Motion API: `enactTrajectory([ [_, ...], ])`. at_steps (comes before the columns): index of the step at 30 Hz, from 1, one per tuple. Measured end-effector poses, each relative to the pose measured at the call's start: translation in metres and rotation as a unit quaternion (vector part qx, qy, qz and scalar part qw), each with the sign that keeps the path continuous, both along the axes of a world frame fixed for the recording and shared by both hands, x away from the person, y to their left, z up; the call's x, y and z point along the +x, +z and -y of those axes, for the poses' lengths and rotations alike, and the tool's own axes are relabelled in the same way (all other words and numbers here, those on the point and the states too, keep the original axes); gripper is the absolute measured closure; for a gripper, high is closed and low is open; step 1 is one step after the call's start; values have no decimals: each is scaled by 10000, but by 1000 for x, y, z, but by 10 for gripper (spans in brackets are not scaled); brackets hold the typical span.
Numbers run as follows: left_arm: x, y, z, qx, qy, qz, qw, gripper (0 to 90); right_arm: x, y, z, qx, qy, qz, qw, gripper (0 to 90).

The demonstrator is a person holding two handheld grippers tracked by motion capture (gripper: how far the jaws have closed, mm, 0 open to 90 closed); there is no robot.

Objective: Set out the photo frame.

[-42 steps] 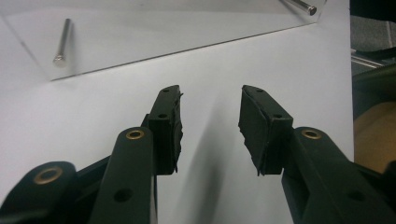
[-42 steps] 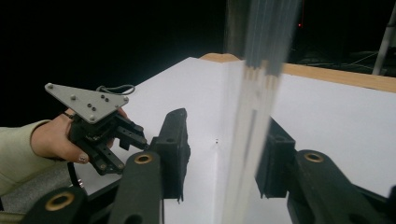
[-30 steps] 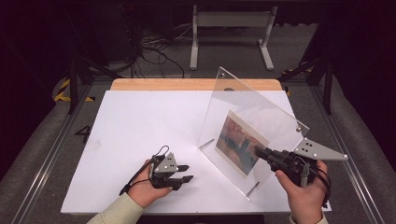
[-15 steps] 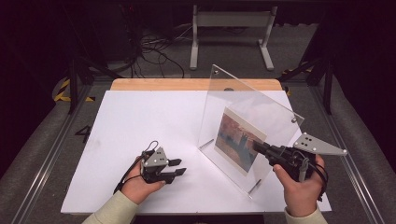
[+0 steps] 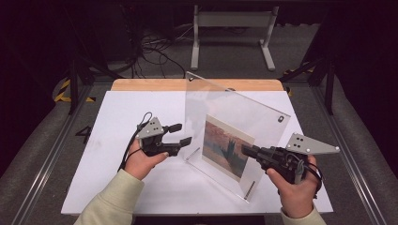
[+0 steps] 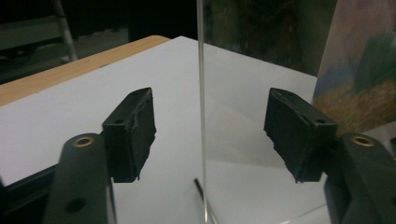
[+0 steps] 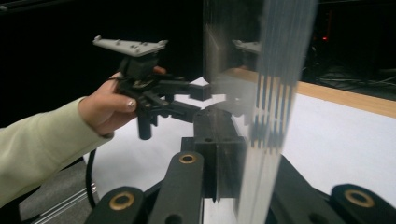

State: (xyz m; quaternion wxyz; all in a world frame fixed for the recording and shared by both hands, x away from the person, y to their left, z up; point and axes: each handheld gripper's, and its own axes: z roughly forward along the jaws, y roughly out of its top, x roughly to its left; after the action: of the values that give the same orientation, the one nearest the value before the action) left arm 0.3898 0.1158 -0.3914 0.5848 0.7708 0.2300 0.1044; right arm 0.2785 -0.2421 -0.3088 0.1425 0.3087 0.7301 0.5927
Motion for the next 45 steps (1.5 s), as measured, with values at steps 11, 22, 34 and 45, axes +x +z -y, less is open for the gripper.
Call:
enactTrajectory([
  [11, -5, 10, 9, -147, -760, 6, 9970, 364, 7, -3, 0, 97, 397, 106, 9991, 851],
  [22, -13, 25, -11, -38, -553, 0, 9985, 455, 22, 6, -3, 44, 790, 407, 9960, 847],
  [34, -21, 36, -25, 357, -84, 18, 9993, 555, 66, 21, -8, -209, 1446, 872, 9854, 812],
  [45, -23, 38, -32, 575, 246, -38, 9980, 598, 106, 9, -8, 4, 1943, 799, 9777, 794],
])
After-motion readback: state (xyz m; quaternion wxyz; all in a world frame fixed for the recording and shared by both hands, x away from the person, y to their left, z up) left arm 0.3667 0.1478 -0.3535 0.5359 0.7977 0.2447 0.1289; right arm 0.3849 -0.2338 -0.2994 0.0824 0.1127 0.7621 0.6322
